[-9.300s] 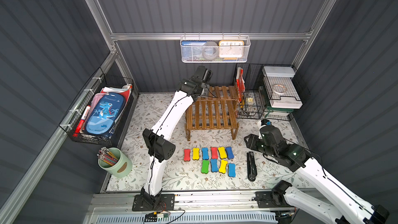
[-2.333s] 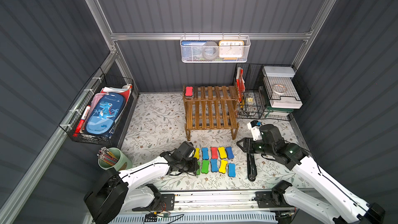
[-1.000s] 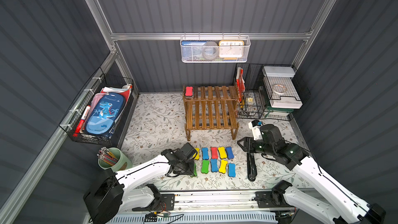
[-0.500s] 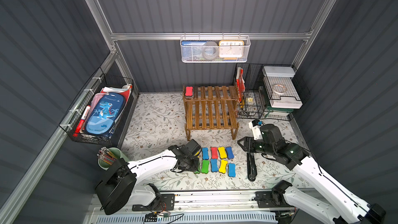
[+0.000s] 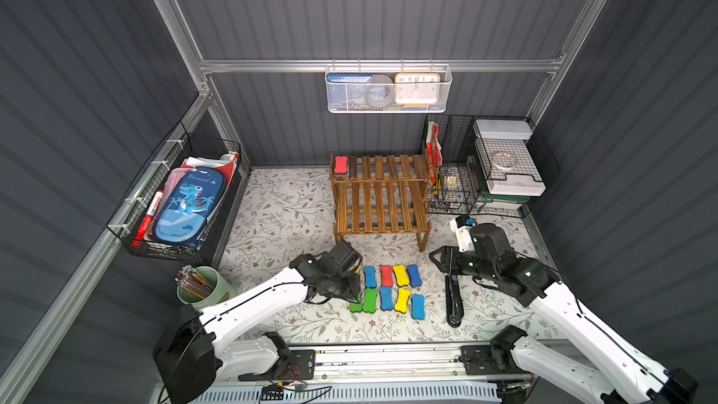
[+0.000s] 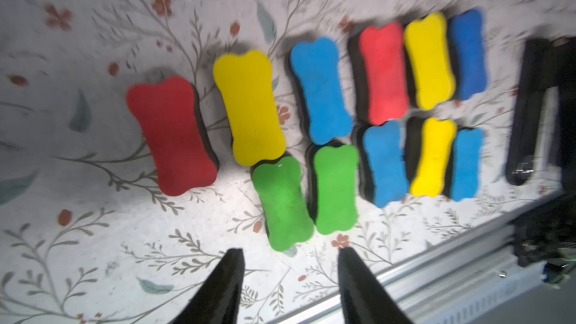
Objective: Remove the whiteboard erasers from the shelf
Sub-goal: Adjust the whiteboard eraser at the center of the board, then pick up the whiteboard eraser from the shelf.
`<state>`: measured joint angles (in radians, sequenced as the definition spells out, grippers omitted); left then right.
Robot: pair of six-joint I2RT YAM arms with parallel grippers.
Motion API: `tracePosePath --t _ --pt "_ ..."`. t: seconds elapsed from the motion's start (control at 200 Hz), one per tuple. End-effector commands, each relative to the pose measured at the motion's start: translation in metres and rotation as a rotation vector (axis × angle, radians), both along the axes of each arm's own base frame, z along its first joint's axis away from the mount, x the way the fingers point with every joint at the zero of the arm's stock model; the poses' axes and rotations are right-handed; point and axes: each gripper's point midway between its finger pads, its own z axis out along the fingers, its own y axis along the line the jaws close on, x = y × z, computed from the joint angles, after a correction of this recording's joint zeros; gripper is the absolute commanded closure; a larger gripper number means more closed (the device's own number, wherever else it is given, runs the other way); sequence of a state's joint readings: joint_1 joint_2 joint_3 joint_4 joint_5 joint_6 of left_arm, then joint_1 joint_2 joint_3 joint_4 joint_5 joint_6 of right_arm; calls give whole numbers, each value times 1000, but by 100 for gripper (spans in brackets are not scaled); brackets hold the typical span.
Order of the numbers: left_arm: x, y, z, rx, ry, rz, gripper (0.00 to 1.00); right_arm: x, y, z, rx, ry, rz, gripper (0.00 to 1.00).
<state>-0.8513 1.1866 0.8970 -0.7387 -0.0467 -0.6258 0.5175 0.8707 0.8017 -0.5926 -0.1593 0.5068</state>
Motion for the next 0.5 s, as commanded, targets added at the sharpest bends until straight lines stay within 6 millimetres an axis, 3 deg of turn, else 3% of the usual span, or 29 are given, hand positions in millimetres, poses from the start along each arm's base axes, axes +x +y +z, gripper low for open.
tracePosePath --t 0.0,0.165,0.24,0.355,0.495 --pt "17 4 61 13 -109 22 35 3 -1 13 6 -32 -4 48" --pt "83 -10 166 97 -341 11 25 4 0 14 8 -32 -6 48" --pt "115 -13 202 116 -421 16 20 4 -1 16 8 -35 -9 48" --pt "161 -9 235 128 -498 53 25 3 -3 16 3 -35 -11 48" --pt "203 0 241 231 -542 97 29 2 -6 18 -6 -44 -14 48"
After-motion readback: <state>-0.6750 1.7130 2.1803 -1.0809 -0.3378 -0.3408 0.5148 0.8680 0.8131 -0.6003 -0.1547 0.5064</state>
